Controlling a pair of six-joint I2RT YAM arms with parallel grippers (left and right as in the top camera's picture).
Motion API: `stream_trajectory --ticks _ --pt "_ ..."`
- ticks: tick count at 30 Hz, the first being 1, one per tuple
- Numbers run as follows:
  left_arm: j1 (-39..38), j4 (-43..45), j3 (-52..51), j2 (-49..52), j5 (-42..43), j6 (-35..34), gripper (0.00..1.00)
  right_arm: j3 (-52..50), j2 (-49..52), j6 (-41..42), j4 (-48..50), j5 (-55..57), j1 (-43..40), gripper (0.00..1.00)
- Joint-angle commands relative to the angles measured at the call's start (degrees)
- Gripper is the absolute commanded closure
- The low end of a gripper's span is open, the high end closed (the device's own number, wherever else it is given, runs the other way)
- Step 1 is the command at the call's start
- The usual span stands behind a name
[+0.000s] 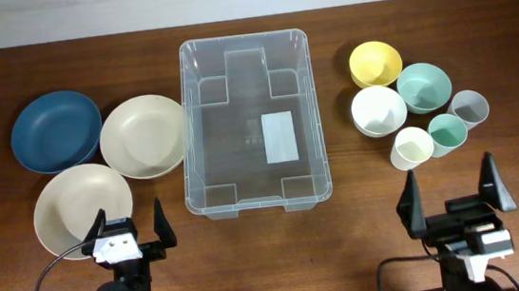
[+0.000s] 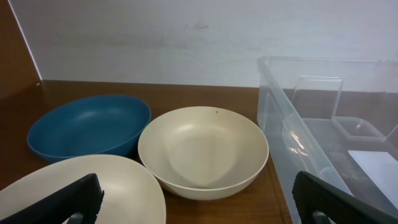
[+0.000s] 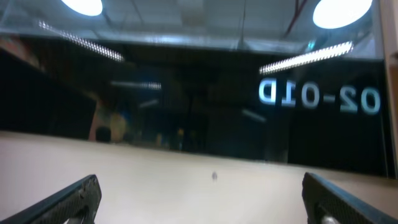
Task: Pack container
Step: 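Raise the right gripper and move it over the cups on the right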
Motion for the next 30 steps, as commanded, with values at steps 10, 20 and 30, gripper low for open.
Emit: stream_trajectory --ticks 10,20,30 --pt "-0.3 0.1 -0.4 -0.5 -0.6 0.7 0.0 -0.3 -0.4 0.5 12.9 -1.0 -0.4 0.01" --pt "-0.3 0.1 -0.4 -0.5 -0.6 0.7 0.0 -0.3 -0.4 0.5 24.8 -1.4 -0.4 0.01" --pt "-0.3 0.1 -0.4 -0.5 -0.6 0.7 0.0 11.1 2.3 0.4 2.5 -0.9 -0.4 0.01"
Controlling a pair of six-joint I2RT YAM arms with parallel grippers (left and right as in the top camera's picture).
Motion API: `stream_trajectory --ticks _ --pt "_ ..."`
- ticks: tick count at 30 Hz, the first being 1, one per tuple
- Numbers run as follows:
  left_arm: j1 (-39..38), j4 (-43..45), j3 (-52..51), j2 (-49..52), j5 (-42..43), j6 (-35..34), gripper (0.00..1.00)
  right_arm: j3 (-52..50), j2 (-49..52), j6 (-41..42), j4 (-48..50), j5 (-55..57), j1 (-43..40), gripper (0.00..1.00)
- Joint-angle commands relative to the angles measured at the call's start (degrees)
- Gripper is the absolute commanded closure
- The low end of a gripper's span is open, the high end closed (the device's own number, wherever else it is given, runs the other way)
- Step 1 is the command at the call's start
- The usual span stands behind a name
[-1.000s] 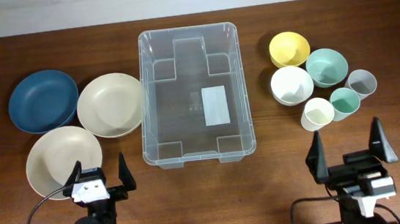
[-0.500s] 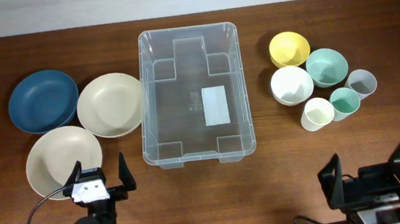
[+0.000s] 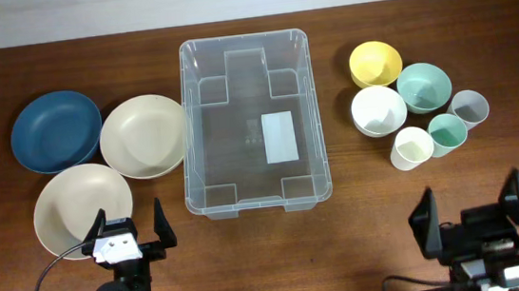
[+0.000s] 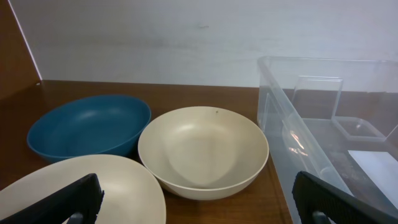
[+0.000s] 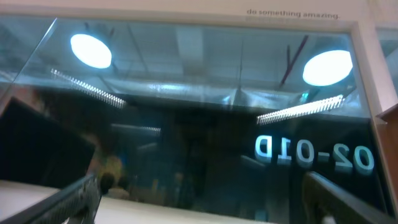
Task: Pack container
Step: 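Raise the right gripper and move it over the cups on the right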
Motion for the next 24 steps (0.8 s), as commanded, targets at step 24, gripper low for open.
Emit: stream_trajectory --ticks 24 --pt "-0.3 0.1 -0.4 -0.5 -0.6 0.7 0.0 74.5 62.6 1.9 -70.1 16.7 -4.6 0.01"
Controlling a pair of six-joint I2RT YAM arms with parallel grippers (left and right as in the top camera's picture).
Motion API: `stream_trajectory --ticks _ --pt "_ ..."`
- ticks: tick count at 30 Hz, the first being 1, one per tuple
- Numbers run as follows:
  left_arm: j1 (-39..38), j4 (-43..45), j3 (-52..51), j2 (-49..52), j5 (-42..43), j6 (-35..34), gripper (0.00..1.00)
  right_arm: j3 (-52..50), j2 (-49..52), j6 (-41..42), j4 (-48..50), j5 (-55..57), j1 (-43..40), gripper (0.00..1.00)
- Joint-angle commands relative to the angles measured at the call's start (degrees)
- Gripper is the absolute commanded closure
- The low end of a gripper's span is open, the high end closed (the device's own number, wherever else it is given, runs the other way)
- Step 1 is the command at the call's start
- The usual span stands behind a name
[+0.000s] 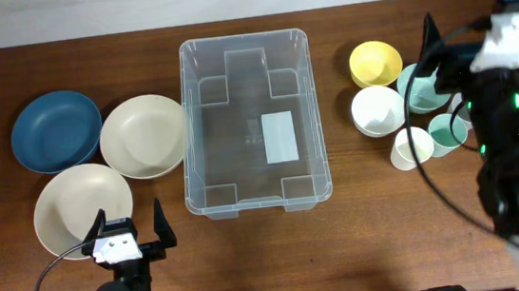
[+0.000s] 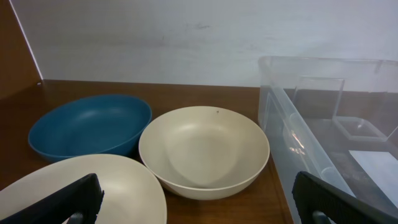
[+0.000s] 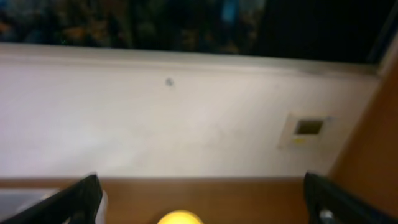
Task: Pack container
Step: 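Raise the right gripper and move it over the cups on the right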
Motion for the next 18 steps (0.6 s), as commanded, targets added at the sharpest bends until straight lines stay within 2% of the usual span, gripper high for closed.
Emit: stream_trajectory --ticks 1,4,11,18 --pt "-0.3 0.1 -0.4 -0.5 -0.4 0.7 0.0 8.0 4.7 3.3 -6.2 2.8 -3.8 0.01" --pt "-0.3 0.1 -0.4 -0.5 -0.4 0.7 0.0 11.3 7.5 9.1 -11.6 1.4 -7.3 0.01" --pt "-0.3 0.1 -0.4 -0.5 -0.4 0.7 0.0 11.5 8.1 9.2 -15.1 4.4 -13.7 0.01" --pt "-0.3 0.1 -0.4 -0.5 -0.4 0.7 0.0 11.5 8.1 9.2 -23.5 7.8 -20.7 0.01"
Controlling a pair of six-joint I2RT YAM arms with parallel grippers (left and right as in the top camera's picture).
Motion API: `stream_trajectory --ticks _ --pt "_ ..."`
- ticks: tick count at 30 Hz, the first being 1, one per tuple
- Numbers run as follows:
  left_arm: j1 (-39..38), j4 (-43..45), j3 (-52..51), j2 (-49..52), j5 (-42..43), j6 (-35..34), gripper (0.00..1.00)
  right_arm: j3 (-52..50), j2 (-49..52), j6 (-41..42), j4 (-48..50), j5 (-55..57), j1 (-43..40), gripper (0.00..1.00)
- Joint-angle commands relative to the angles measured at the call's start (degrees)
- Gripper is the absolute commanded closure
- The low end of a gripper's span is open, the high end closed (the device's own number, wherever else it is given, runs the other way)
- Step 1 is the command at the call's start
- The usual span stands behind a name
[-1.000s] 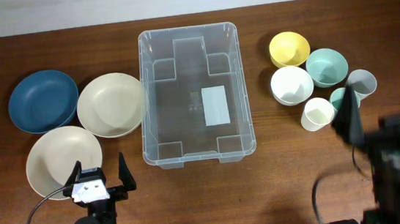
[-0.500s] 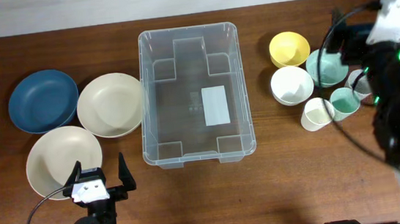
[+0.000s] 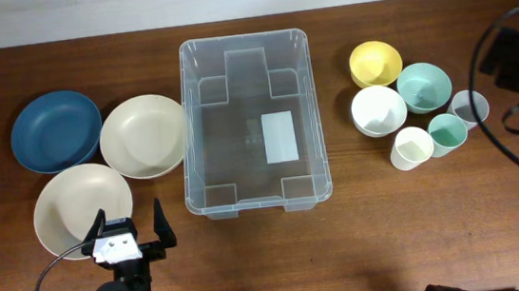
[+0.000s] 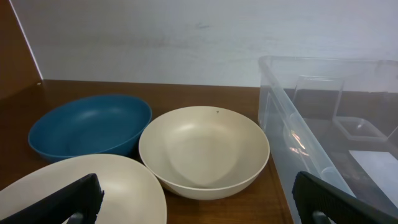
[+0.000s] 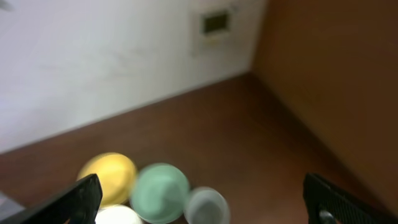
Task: Pack container
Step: 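Raise the right gripper and move it over the cups on the right, then lower the right gripper onto the grey cup and grasp its rim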
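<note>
The clear plastic container (image 3: 249,118) stands empty mid-table, its near wall also in the left wrist view (image 4: 311,143). Left of it lie a blue bowl (image 3: 56,132), a beige bowl (image 3: 143,136) and a second beige bowl (image 3: 82,208). Right of it are a yellow bowl (image 3: 375,63), green bowl (image 3: 423,87), white bowl (image 3: 377,110), grey cup (image 3: 469,106), teal cup (image 3: 447,133) and cream cup (image 3: 412,148). My left gripper (image 3: 129,225) rests open at the front left. My right gripper (image 5: 211,211) is open, looking down on the yellow bowl (image 5: 107,178) and green bowl (image 5: 160,191).
My right arm with its cable stands at the table's right edge, beside the grey cup. A white wall runs along the table's back. Bare brown tabletop lies in front of the container and the cups.
My right arm has moved from over the cups to the table's right edge. Its camera, then facing the wall, now looks down on the bowls. The left arm is unchanged.
My right gripper first sat at the front right of the table, its camera facing the ceiling lights. It was then a little further back, then raised over the cups, and now stands at the right edge. My left gripper and all the dishes have stayed put.
</note>
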Motion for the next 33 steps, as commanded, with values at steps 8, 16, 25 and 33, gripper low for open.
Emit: stream_trajectory --ticks 8,16,25,33 --pt "-0.3 0.1 -0.4 -0.5 -0.4 0.7 0.0 1.3 7.1 5.4 -5.8 -2.8 -17.6 0.01" --pt "-0.3 0.1 -0.4 -0.5 -0.4 0.7 0.0 1.3 20.6 1.9 -6.0 -17.6 -20.2 0.01" --pt "-0.3 0.1 -0.4 -0.5 -0.4 0.7 0.0 1.3 34.2 -1.3 -4.0 -18.0 -17.0 0.13" --pt "-0.3 0.1 -0.4 -0.5 -0.4 0.7 0.0 1.3 39.8 -6.9 -0.7 -17.3 -12.6 0.17"
